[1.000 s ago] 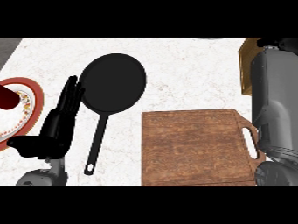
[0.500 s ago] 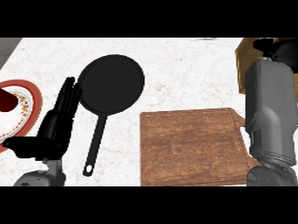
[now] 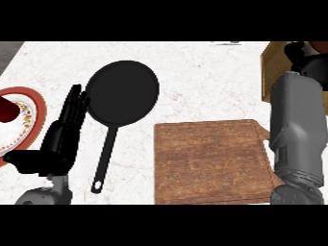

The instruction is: Pick the cupcake from the cutting board and place it in the basket

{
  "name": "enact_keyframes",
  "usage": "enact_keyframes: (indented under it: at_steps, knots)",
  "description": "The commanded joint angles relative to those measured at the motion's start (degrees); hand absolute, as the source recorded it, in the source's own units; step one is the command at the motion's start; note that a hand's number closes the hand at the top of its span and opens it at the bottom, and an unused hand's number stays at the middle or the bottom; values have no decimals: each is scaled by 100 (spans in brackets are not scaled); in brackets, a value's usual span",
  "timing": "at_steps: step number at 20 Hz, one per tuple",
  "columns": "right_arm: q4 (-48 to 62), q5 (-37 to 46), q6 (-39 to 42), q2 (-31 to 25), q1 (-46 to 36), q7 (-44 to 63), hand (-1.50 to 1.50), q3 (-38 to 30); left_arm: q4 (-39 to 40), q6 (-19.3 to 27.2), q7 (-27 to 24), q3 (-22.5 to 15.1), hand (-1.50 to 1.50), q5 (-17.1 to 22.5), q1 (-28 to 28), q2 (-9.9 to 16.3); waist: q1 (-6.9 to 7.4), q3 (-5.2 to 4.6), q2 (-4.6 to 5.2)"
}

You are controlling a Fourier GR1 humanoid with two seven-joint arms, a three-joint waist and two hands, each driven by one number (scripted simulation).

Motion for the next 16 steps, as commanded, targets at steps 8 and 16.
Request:
enact_keyframes:
  at_steps: [8,16]
  knots:
    - [301,355,-1455,3,378,1259,-150,1,-101,-120,-78,42,0,88,238,51,-7,107,77]
    - [-494,1558,-1070,3,196,1464,-150,89,163,-62,-343,-57,0,-61,309,-67,-33,94,59]
